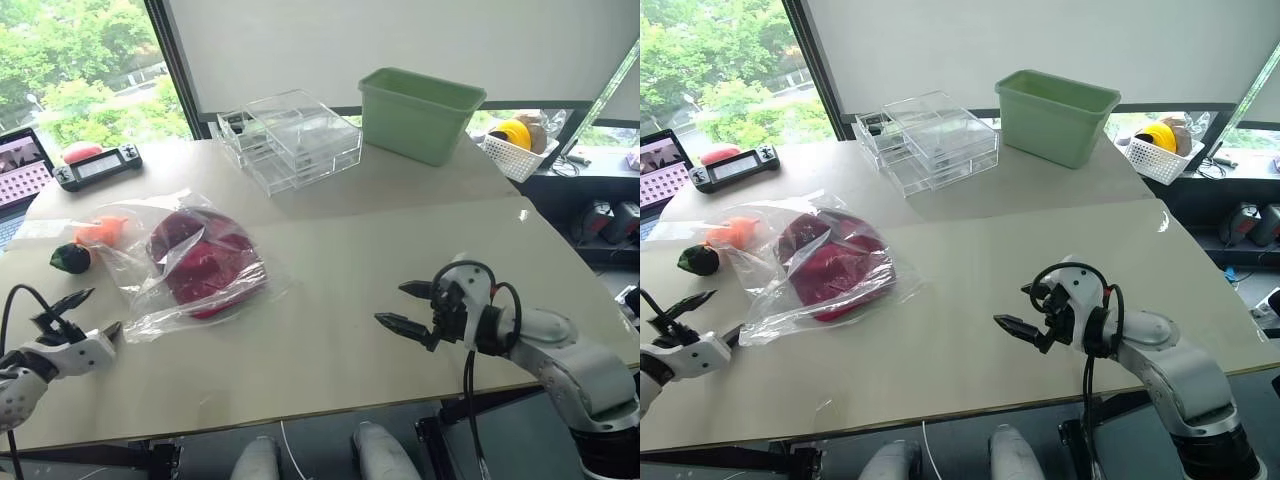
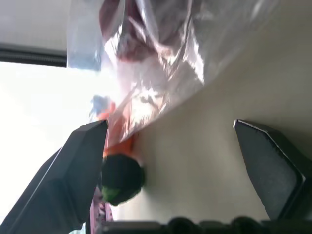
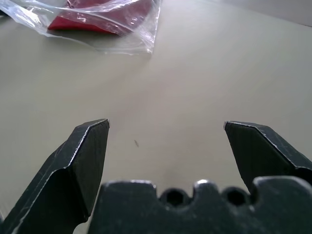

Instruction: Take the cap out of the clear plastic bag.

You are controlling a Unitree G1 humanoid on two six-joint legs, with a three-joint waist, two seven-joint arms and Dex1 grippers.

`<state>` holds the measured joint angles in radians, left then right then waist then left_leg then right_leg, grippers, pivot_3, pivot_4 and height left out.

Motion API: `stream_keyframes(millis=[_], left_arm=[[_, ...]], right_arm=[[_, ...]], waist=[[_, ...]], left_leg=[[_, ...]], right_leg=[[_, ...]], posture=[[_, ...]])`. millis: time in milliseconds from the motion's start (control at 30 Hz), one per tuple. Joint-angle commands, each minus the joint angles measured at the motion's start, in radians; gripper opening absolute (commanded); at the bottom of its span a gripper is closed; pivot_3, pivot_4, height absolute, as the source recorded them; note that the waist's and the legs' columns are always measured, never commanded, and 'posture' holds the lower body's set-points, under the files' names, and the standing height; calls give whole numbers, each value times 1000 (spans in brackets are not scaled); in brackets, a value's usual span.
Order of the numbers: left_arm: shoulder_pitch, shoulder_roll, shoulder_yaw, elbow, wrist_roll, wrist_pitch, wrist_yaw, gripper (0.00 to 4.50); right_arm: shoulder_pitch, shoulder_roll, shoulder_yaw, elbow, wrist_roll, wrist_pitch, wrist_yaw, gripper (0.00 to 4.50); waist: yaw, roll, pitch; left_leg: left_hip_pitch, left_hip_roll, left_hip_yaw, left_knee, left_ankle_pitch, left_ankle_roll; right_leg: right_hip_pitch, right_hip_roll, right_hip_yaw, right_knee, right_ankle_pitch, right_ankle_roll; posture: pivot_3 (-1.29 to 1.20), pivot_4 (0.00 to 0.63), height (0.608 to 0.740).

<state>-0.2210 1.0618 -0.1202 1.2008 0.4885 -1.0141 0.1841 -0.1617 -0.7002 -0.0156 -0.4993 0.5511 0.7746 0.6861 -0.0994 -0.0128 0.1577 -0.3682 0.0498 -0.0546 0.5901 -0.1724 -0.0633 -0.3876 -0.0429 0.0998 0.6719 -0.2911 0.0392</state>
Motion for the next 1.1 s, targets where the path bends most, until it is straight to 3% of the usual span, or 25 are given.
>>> stream_keyframes(millis=[33,200,333,467,533,633,767,900,967,1100], left_arm=[[27,-40,42,50,-84,112,-89,4467],[-45,-171,190,-160,-391,190,-299,4467],[-70,-267,277,-432,-646,435,-498,4467],[-60,-304,337,-649,-857,732,-675,4467],[-43,-285,367,-708,-950,887,-784,4467],[-10,-237,390,-729,-975,1015,-889,4467],[-6,-177,420,-668,-984,1070,-1033,4467],[-112,-98,475,-627,-1102,1316,-1203,4467],[-119,-85,482,-695,-1158,1435,-1256,4467],[-116,-27,515,-978,-1449,1859,-1386,4467]], right_arm=[[-29,-4,-5,-10,-9,-35,15,4500],[-23,-6,-4,-1,-21,-41,27,4500],[-23,-6,8,8,-35,-45,37,4500],[-30,-1,15,15,-41,-48,42,4500],[-32,3,18,18,-43,-49,43,4500],[-29,2,21,19,-46,-53,45,4500],[-30,3,23,23,-48,-54,47,4500],[-37,7,32,34,-58,-61,57,4500],[-41,8,33,39,-61,-63,60,4500],[-63,10,42,59,-74,-73,66,4500]], waist=[[3,0,0],[28,-2,1],[62,-11,3],[54,-19,6],[51,-19,6],[44,-19,7],[38,-22,9],[40,-28,12],[43,-28,13],[46,-31,17]], left_leg=[[-1,0,0,0,0,0],[-8,0,1,1,0,0],[-26,0,-1,7,3,-5],[-38,0,-3,16,1,-5],[-38,0,-3,17,0,-5],[-38,0,-3,16,0,-5],[-37,0,-3,16,0,-5],[-38,0,-3,17,0,-5],[-39,0,-4,17,0,-5],[-41,0,-4,17,-1,-4]], right_leg=[[0,0,0,0,2,3],[-3,0,-1,-1,0,1],[-14,0,-3,-1,1,1],[-19,0,-5,-2,2,1],[-18,0,-4,-5,3,2],[-18,0,-5,-5,3,3],[-18,0,-5,-6,3,3],[-18,0,-5,-6,3,3],[-18,0,-6,-7,3,3],[-18,-1,-6,-8,3,3]], posture=[[0,150,735],[0,150,735],[0,150,735],[0,150,735],[0,150,735],[0,150,735],[0,150,735],[0,150,735],[0,150,735],[0,150,735]])
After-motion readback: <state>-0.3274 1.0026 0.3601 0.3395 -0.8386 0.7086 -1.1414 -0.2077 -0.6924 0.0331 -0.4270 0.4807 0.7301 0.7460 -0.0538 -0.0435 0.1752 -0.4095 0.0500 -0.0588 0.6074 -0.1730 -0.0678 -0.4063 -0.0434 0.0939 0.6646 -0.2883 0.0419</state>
